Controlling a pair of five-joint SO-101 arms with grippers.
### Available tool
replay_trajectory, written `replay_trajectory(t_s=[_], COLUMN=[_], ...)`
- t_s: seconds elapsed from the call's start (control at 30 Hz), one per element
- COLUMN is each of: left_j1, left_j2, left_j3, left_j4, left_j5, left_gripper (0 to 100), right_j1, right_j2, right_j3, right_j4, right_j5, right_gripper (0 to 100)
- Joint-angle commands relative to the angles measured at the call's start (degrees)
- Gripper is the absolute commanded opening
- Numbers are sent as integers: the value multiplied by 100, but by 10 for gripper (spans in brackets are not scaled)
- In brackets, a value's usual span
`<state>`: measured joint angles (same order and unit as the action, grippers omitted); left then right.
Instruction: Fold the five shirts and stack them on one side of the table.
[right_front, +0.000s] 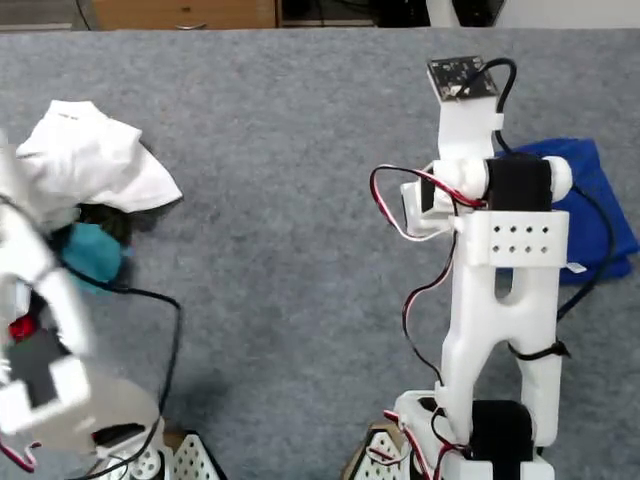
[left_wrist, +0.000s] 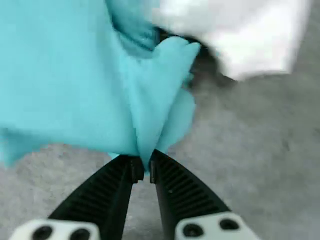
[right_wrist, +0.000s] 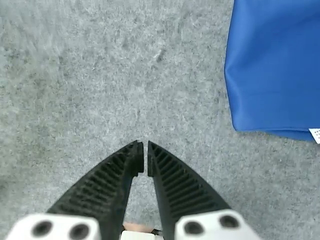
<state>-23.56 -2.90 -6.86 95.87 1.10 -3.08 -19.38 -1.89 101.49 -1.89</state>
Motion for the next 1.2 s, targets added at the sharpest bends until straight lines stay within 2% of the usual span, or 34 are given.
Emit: replay_trajectory(t_s=[0.0, 0.07, 0.13, 0.23, 0.3, 0.4, 0.5, 0.67, 0.73, 0.93, 1.0, 1.17], left_j1=[1978, 3182, 4334, 5600, 5855, 5767, 5301, 4185, 3376, 237, -633, -1846], left_j2=[-1279, -1780, -2123, -2501, -2624, -2791, -3099, -3916, -4312, -4813, -4822, -4840], left_j3=[149, 413, 818, 1433, 1697, 1767, 1530, 1002, 1002, 1767, 2198, 3191], left_j4=[123, 53, -141, -413, -580, -501, -79, 413, 413, 185, 141, -299], left_j5=[167, 70, -378, -1073, -1169, -703, -79, 563, 580, 545, 527, -220], left_gripper=[18, 18, 18, 18, 25, 134, 249, 271, 271, 271, 271, 271], right_j1=[31, 171, 338, 576, 681, 778, 734, 154, -374, -2360, -2879, -3776], right_j2=[-198, -198, -198, -198, -198, -180, -145, -145, -145, 497, 1130, 3046], right_j3=[13, -4, 4, 13, 13, 13, 13, 13, 13, 22, 4, -66], right_j4=[79, 79, 79, 79, 70, 62, 44, -264, -360, -888, -1011, -1407], right_j5=[88, 88, 88, 88, 97, 97, 88, 88, 88, 79, 79, 88], right_gripper=[30, 30, 30, 30, 30, 34, 34, 35, 56, 306, 345, 351])
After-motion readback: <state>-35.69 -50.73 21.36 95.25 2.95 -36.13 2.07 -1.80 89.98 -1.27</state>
